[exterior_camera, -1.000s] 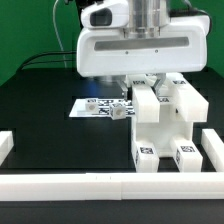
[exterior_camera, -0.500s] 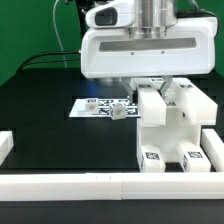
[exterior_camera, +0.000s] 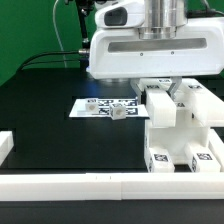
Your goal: Assemble chair
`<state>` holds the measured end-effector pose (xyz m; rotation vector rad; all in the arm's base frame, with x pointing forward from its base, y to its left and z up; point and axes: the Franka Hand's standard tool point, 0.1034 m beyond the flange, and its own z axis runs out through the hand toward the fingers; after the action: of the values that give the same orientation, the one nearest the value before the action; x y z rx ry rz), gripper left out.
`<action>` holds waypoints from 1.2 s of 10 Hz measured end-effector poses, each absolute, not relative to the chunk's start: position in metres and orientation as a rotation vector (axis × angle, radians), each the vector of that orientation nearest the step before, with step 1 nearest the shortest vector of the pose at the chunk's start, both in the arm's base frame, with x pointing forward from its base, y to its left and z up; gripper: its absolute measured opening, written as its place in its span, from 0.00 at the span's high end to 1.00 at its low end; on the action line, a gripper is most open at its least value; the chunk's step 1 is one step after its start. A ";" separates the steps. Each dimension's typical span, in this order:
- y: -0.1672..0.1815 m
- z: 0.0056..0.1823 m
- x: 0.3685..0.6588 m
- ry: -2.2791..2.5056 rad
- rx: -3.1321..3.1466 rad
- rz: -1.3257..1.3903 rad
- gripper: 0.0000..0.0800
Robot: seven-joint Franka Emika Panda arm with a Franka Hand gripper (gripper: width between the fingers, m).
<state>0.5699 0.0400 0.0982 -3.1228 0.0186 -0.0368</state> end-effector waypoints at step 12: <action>0.010 0.138 0.563 -0.162 -3.103 -0.029 0.19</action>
Offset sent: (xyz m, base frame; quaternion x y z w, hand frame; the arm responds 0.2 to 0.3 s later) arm 0.0013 0.0027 -0.0012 -0.0015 -0.0010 0.0029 1.0000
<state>0.5631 0.0095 0.1381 -3.1030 -0.1621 -0.0288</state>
